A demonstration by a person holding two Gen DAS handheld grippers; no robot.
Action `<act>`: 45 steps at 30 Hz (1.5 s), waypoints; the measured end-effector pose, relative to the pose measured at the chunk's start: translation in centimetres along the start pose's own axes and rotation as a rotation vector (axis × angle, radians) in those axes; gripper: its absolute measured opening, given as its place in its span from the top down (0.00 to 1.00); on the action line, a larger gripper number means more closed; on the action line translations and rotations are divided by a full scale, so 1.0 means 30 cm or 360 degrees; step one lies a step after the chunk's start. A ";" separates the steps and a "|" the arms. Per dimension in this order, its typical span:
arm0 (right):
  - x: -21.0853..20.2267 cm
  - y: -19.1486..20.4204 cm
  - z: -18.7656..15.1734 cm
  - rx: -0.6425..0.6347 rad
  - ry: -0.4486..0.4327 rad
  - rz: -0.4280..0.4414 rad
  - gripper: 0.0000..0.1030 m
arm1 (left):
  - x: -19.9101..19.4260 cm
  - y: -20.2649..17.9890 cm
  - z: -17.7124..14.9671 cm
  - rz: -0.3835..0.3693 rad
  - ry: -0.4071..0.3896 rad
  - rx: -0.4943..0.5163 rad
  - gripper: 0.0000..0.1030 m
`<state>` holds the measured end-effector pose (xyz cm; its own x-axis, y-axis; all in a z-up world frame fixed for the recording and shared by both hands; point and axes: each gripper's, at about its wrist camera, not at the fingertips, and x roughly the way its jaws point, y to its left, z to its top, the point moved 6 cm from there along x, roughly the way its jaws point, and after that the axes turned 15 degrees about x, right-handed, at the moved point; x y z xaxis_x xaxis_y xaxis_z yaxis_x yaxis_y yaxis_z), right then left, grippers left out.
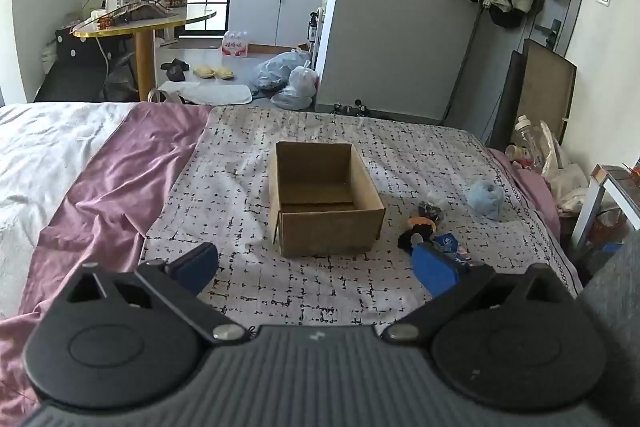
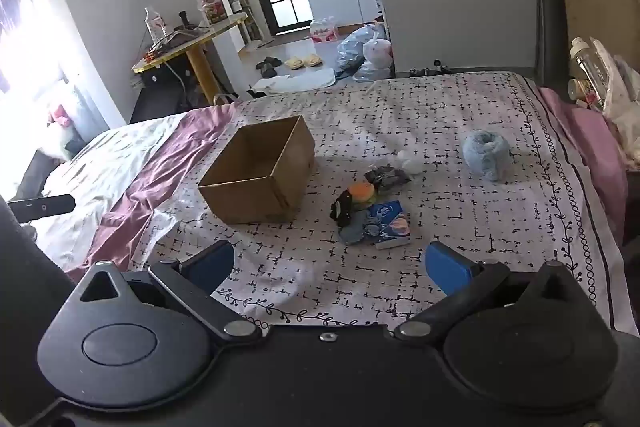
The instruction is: Organize soft objects
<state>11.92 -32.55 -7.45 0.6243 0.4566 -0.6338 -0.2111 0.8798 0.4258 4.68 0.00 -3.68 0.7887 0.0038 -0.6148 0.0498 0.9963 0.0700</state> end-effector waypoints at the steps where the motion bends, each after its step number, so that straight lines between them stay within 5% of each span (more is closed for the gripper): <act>1: 0.000 0.003 -0.001 -0.0016 -0.0003 0.0003 0.00 | -0.003 -0.001 -0.001 0.0000 -0.0003 0.0006 0.00; 18: 0.014 0.016 0.015 -0.0016 -0.0013 -0.0021 0.00 | 0.038 0.015 -0.045 -0.0115 0.0043 -0.0035 0.00; 45: -0.001 0.024 0.030 -0.0069 -0.0069 -0.0040 0.00 | 0.023 0.018 -0.032 -0.0114 0.0021 -0.0022 0.00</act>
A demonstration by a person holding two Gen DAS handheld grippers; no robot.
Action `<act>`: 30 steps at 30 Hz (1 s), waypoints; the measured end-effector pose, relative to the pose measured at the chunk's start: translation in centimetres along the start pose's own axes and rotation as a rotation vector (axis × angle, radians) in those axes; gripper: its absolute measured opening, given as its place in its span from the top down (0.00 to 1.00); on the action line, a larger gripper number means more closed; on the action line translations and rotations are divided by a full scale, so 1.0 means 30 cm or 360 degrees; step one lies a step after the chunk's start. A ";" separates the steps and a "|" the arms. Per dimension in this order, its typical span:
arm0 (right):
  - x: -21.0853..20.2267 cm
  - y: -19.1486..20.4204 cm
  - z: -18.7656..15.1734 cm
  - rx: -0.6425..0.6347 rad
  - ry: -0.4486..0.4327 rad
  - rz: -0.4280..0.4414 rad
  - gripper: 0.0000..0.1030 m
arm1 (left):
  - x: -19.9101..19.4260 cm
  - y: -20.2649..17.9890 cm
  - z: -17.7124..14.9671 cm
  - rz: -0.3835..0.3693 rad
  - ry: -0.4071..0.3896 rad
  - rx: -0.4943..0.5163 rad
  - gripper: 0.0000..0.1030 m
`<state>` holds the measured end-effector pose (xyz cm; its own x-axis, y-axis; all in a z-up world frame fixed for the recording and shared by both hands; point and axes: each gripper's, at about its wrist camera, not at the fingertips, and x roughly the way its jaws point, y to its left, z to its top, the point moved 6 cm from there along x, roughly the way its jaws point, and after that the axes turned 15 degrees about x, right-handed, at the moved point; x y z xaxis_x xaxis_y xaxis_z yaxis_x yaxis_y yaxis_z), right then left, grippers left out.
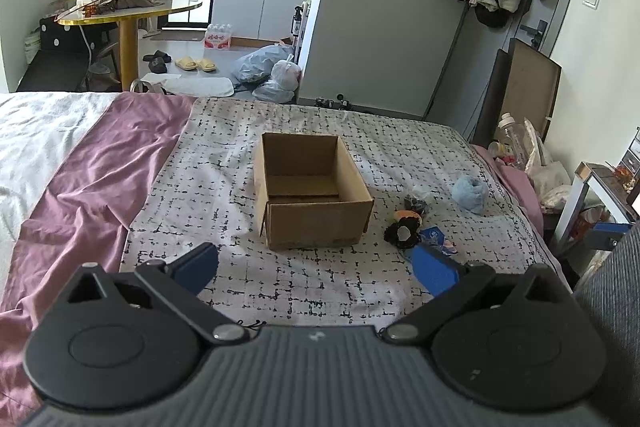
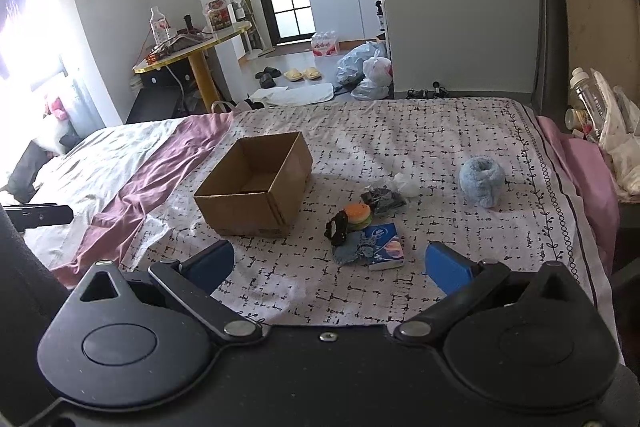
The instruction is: Organize soft objects
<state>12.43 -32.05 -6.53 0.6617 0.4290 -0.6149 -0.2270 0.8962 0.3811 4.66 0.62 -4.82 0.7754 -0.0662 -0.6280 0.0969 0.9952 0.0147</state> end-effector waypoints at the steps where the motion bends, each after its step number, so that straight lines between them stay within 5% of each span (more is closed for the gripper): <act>1: 0.000 0.001 -0.002 -0.0003 0.0001 -0.0001 0.00 | -0.001 0.002 0.001 0.0000 -0.0002 -0.0001 0.00; 30: -0.014 0.016 0.021 -0.0040 -0.0043 0.0020 0.00 | -0.025 0.001 0.020 -0.0015 -0.0059 0.0061 0.00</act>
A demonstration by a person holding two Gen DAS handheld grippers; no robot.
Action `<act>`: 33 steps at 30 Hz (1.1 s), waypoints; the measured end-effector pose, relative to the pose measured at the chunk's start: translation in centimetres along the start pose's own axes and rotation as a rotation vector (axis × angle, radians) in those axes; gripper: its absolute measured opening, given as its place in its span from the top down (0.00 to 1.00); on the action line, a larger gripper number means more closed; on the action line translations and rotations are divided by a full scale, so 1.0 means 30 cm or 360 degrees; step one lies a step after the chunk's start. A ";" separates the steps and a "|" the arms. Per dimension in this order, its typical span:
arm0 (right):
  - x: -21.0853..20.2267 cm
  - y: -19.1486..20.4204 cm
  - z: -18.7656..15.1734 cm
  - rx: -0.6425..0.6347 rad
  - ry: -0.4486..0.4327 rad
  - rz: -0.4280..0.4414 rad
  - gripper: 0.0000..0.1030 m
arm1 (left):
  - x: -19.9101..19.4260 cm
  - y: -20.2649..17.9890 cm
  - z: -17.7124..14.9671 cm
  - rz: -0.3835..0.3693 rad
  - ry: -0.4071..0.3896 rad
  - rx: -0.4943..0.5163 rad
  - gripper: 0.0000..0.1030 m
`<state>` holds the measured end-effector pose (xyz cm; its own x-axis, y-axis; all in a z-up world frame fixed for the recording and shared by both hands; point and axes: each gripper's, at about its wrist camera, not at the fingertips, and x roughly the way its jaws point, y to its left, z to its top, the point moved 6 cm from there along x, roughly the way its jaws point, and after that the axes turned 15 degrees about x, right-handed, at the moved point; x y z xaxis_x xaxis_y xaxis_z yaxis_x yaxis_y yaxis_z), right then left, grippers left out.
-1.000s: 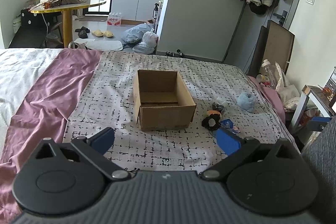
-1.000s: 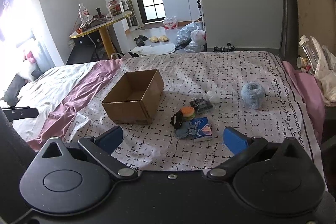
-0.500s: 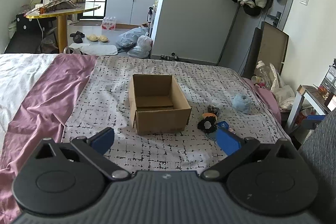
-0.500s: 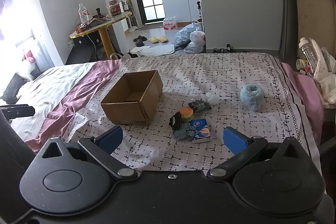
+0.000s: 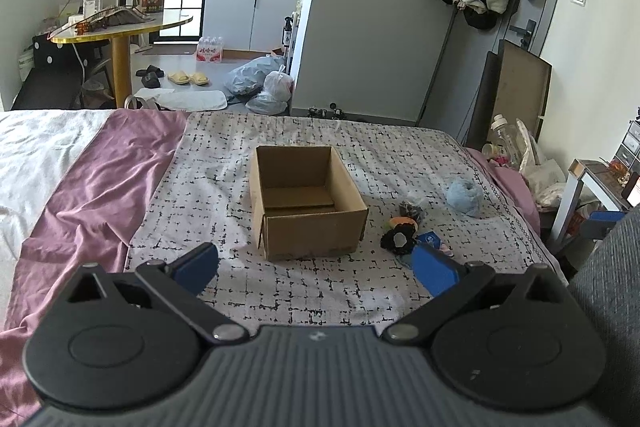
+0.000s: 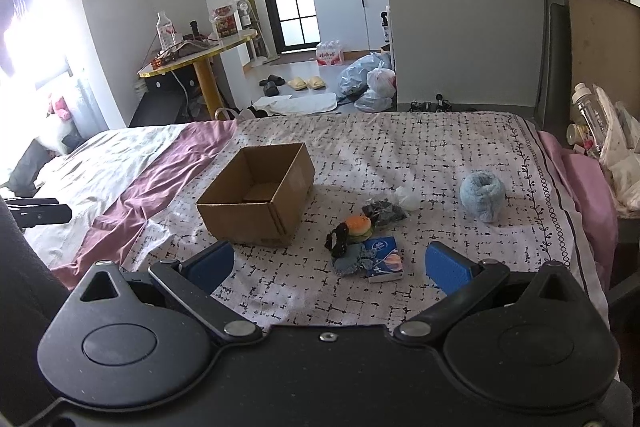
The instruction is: Organize soft objects
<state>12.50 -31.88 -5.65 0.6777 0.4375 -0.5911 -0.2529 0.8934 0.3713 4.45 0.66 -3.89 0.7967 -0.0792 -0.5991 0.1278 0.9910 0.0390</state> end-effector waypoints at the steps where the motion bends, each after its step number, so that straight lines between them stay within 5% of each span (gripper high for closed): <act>1: -0.001 0.000 0.001 0.0000 -0.0002 0.0000 0.00 | -0.002 0.000 0.002 0.0000 -0.0004 0.0002 0.00; 19: 0.005 -0.021 0.000 0.0021 -0.0026 -0.0023 0.00 | 0.028 -0.008 0.015 -0.0038 -0.0043 0.0056 0.01; 33: 0.083 -0.089 -0.021 0.0137 0.0007 -0.0058 0.00 | 0.216 -0.035 0.064 -0.0137 0.0021 0.0220 0.02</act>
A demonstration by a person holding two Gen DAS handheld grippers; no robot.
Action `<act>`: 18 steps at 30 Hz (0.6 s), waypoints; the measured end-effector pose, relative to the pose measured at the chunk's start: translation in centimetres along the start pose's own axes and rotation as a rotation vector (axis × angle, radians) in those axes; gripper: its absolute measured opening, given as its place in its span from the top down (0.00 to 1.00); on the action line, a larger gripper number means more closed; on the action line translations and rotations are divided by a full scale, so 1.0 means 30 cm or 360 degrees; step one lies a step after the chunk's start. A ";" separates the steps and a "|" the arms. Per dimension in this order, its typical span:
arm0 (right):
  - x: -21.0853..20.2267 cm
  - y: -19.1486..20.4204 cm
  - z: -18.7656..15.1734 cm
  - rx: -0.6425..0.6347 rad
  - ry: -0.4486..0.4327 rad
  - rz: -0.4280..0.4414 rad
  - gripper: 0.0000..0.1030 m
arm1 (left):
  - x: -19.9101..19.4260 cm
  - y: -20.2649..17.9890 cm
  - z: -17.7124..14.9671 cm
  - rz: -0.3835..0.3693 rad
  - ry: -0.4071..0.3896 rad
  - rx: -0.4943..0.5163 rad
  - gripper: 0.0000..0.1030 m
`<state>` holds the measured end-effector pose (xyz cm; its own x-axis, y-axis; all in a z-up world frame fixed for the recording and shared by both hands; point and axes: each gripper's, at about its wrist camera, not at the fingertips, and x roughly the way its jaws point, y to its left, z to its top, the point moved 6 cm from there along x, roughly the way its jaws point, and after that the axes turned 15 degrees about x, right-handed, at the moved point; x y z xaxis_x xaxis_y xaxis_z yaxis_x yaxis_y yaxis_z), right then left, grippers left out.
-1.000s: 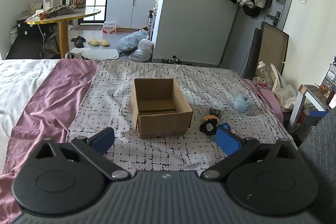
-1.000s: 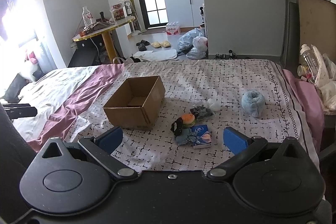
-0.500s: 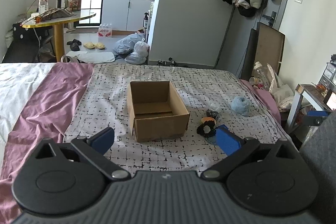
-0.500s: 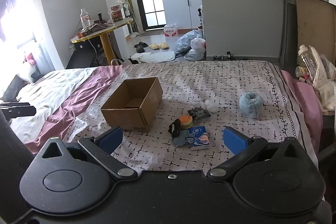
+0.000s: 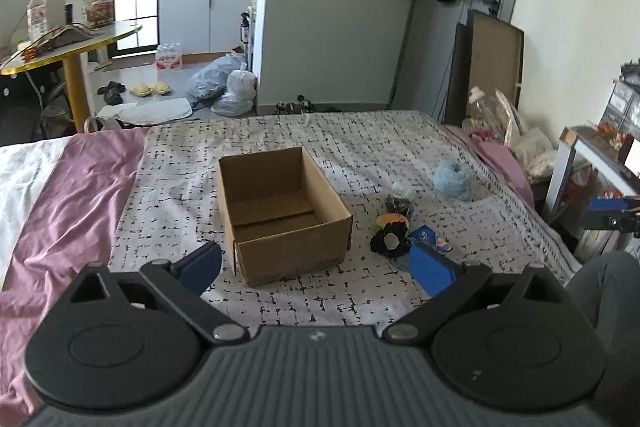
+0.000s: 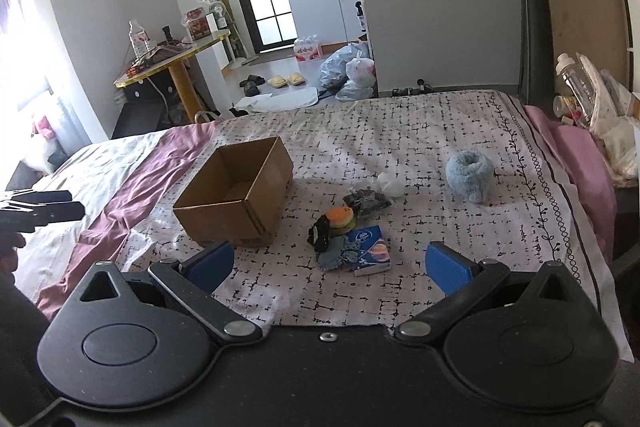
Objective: Organize soft objects
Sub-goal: 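Reach the left tool to the black plush toy while the right tool approaches the tissue pack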
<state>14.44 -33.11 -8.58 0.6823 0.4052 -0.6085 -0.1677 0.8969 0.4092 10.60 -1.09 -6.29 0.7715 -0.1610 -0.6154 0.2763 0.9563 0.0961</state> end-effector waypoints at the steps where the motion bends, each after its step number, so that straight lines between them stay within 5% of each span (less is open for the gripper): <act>1: 0.007 -0.004 -0.001 0.0000 0.0000 -0.0005 0.00 | 0.015 -0.001 0.000 -0.0013 0.0004 0.0000 0.02; 18: 0.164 -0.051 0.014 0.0107 0.0048 -0.0083 0.00 | 0.262 -0.022 0.043 -0.0131 0.0118 0.0186 0.12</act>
<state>18.34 -32.55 -11.92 0.6668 0.3644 -0.6501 -0.0835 0.9033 0.4208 17.23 -3.30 -10.16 0.7004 -0.2149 -0.6806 0.4047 0.9050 0.1307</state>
